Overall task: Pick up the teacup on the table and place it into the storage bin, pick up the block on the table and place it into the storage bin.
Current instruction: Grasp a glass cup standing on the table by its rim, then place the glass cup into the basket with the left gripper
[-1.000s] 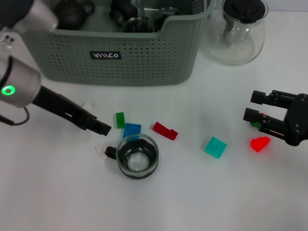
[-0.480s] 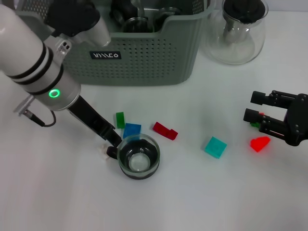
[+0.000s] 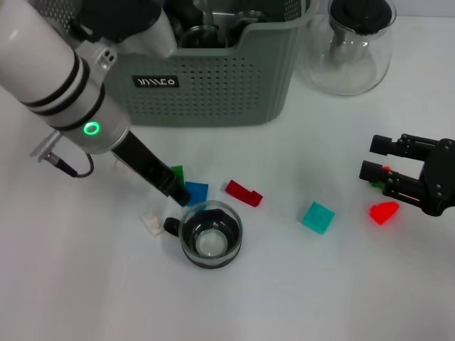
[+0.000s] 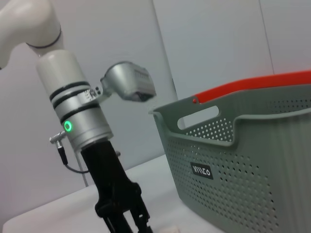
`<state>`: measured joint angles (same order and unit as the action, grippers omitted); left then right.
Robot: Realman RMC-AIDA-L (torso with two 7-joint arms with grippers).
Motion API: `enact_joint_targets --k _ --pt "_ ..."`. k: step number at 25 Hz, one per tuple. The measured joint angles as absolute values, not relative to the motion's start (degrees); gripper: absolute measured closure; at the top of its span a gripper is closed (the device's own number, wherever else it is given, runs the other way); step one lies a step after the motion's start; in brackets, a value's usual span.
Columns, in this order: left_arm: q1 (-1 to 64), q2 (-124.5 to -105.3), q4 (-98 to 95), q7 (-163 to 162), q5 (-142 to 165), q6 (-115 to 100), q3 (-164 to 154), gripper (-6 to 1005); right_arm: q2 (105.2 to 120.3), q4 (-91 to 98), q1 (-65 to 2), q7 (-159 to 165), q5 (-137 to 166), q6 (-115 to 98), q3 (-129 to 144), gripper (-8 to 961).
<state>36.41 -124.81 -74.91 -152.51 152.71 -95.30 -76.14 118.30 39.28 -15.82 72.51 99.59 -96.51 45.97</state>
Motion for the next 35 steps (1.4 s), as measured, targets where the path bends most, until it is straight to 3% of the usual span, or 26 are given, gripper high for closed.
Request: enact_joint_targets --k 27,35 --pt "36.83 -124.68 -70.63 -155.16 157.28 -89.43 -80.17 491 118.17 38.67 -16.01 72.51 100.37 -96.65 45.32 405" --pt "37.64 -124.85 -69.17 -155.55 155.44 -88.85 -83.63 544 118.12 38.67 -15.99 72.51 100.38 -96.85 45.24 405"
